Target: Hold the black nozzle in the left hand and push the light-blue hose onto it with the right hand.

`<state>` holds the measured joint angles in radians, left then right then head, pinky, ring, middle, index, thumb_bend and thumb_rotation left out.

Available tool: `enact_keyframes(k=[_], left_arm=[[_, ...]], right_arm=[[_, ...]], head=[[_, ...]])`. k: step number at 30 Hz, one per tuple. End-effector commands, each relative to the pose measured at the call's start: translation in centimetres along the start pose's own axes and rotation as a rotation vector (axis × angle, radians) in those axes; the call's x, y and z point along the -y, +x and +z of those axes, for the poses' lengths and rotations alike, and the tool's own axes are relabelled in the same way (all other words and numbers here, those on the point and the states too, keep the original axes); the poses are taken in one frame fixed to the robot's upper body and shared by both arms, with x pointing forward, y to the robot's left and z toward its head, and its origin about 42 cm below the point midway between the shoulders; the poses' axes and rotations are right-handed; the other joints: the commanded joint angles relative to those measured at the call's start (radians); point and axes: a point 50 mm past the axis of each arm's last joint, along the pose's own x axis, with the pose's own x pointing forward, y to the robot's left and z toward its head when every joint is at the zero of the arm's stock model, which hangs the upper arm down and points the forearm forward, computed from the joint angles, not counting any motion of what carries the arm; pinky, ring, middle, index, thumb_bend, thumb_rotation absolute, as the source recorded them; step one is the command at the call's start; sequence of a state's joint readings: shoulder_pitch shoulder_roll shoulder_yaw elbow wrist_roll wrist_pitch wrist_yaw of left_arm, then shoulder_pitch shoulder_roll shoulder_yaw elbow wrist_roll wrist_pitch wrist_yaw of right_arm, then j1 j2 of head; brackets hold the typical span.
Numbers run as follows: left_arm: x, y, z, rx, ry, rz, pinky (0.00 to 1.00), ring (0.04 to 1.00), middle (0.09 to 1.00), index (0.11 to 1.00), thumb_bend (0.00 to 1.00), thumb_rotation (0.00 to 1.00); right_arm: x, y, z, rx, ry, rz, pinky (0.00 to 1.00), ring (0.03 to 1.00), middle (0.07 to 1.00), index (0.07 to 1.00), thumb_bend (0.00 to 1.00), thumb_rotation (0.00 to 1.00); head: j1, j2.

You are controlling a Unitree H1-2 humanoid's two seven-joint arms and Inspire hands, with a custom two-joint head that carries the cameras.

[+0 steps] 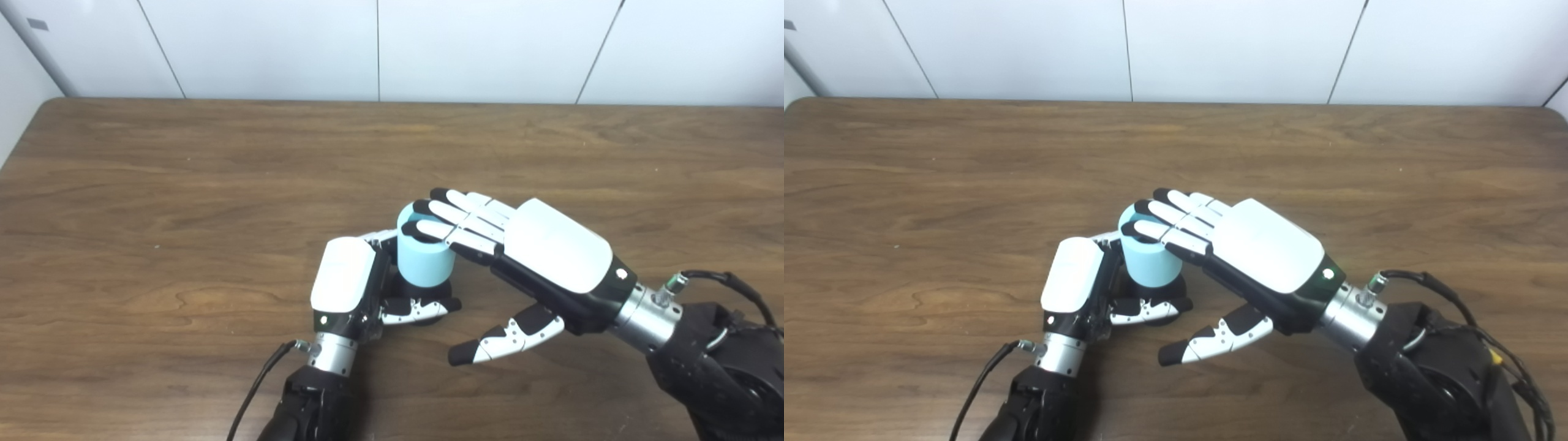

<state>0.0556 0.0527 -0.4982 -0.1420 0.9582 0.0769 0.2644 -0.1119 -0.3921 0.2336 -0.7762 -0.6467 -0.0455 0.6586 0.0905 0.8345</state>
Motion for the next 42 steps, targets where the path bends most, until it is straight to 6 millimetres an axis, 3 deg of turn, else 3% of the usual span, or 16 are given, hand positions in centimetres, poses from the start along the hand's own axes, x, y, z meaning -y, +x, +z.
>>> enact_keyframes(k=[1,23,42], left_arm=[[4.3,-3.1,1.0,-0.088,-0.054,-0.155,0.43,0.478,0.462,0.495,0.52,0.0],[4.3,-3.0,1.2,-0.087,-0.041,-0.156,0.42,0.473,0.457,0.499,0.52,0.0],[4.1,-3.1,1.2,-0.089,-0.022,-0.156,0.43,0.479,0.463,0.497,0.52,0.0]], right_arm=[[0.9,-0.2,0.5,0.03,-0.017,-0.039,0.94,0.978,0.985,0.908,0.55,0.87],[-0.5,-0.2,-0.1,0.019,-0.046,0.071,0.94,0.936,0.905,0.859,0.57,0.74],[-2.5,-0.5,-0.9,-0.015,-0.017,0.138,0.91,0.936,0.906,0.88,0.56,0.74]], head=[[0.0,0.001],[0.003,0.009],[0.005,0.013]])
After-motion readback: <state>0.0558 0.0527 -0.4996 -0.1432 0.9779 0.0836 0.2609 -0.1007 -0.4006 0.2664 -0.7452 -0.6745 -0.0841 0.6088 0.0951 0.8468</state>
